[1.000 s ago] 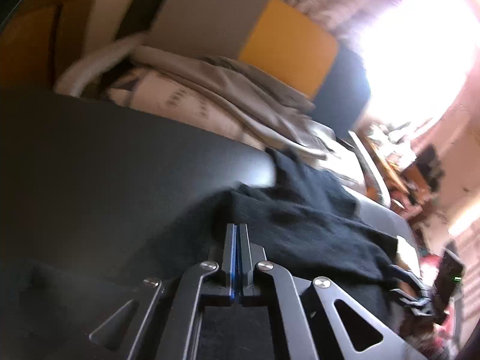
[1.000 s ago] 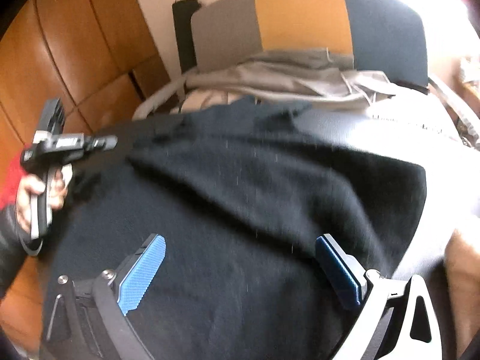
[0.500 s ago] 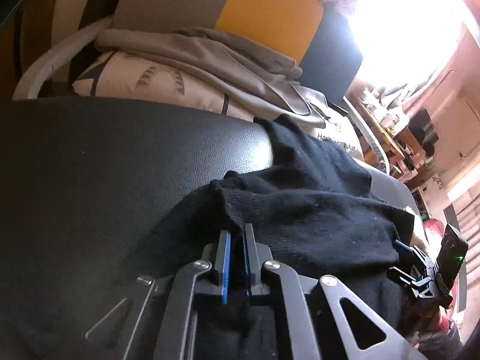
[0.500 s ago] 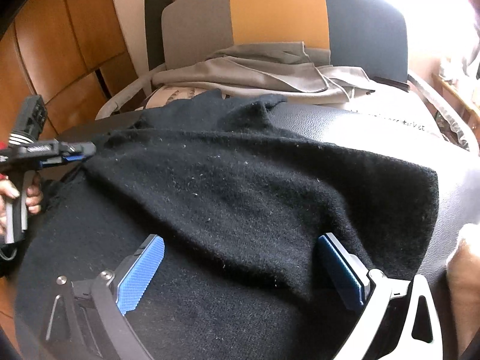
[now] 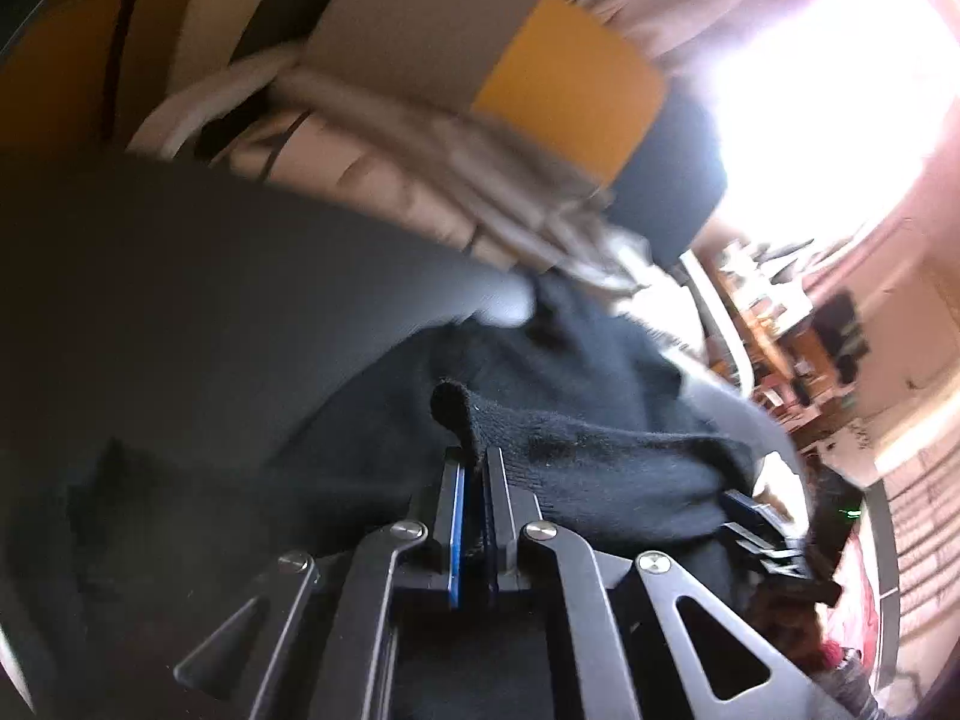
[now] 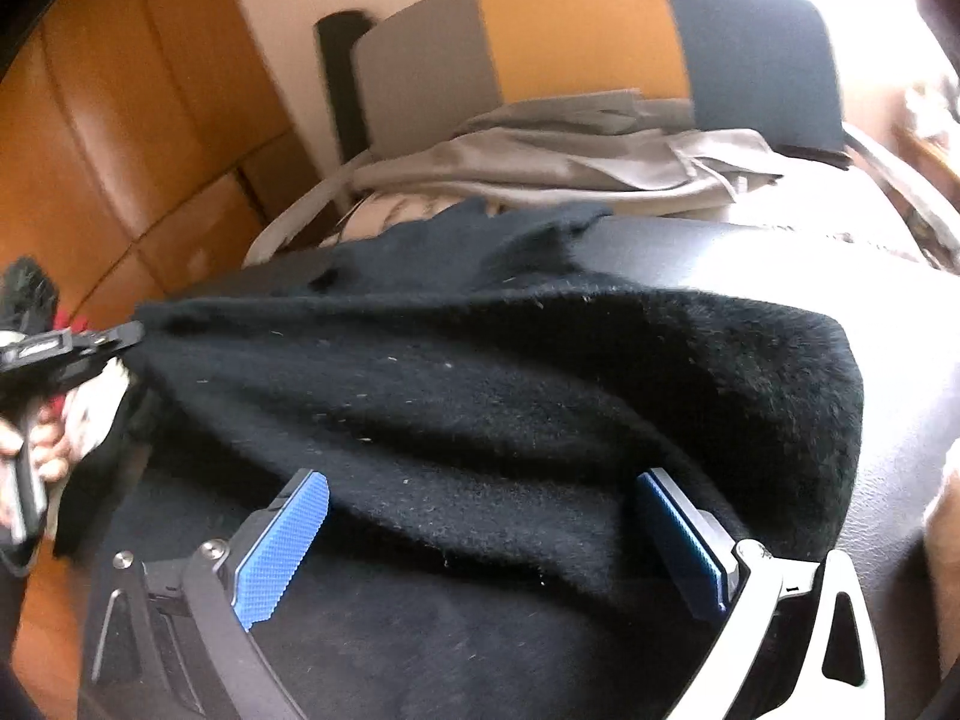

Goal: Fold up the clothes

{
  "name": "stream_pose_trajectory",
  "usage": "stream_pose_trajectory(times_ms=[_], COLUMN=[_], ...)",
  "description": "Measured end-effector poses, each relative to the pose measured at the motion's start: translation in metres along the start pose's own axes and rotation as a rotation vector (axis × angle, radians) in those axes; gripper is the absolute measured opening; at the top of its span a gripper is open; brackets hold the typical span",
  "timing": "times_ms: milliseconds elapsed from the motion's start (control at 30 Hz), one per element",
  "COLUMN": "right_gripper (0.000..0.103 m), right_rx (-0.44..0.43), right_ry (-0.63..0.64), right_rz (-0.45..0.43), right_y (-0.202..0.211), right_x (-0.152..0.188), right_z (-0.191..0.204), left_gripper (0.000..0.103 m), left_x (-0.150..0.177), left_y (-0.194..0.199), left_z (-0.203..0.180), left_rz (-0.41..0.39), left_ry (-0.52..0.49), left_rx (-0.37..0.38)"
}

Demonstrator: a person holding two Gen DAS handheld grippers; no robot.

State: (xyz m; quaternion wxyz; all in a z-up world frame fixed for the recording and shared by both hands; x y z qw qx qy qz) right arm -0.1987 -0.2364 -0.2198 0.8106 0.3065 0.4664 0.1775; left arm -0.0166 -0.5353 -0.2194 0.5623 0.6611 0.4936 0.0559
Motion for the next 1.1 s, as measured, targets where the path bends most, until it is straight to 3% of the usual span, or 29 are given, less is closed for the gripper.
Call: stream_pose_trajectory(times_ms=[133,267,400,467,533,633,867,1000,1100], right_gripper=[0.103,0.103,0.103,0.103,0.102,0.102,0.101,0.080,0.080], right_rx=[-0.019,-0.004,0.016,0.031,0.037,0.019,-0.025,-0.017,-0.022], right_ry=[0.005,0.019,0.037,0.006,-0.033,-0.051,-0.093,-0.119,-0.125], right_rz=[0.042,0.027,0.012,0.040,0.066,0.056,0.034,0.074,0.114], right_y=[0.001,0.013,0.011,0.000,-0.012,-0.026,-0.058,-0.089,-0.115], right_x=[0.008,0.001,-0.015,-0.019,-0.027,-0.055,-0.122,-0.152,-0.165], right_z=[0.010,0.007,0.000,-0.011,-0.023,-0.038,-0.073,-0.099,-0.113], left_gripper=[0.006,0.018,0.029,0.030,0.034,0.038,0.045,0.051,0.052], left_x=[0.007,-0.002,-0.027,-0.043,-0.060,-0.083,-0.113,-0.130,-0.142], left_y=[-0.013,0.002,0.019,0.009,-0.010,-0.051,-0.128,-0.172,-0.204], left_z=[0.021,0.025,-0.007,-0.035,-0.058,-0.087,-0.109,-0.121,-0.130], left_rz=[0.027,-0.044,-0.129,-0.133,-0.115,-0.066,0.036,0.094,0.138], left_ry=[0.012,0.007,-0.053,-0.123,-0.175,-0.257,-0.286,-0.302,-0.314], left_rx=[-0.123,-0.195,-0.134,-0.075,-0.021,-0.005,-0.003,-0.001,0.000])
Point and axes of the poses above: each gripper's, at about its wrist camera, not at the fingertips, and y roughly against the way its jaws point, z to its left, x to its underside, the point moved 9 cm from there along -y, roughly the way its jaws point, and after that the axes turned 9 degrees about -x, right-handed, at the moved point
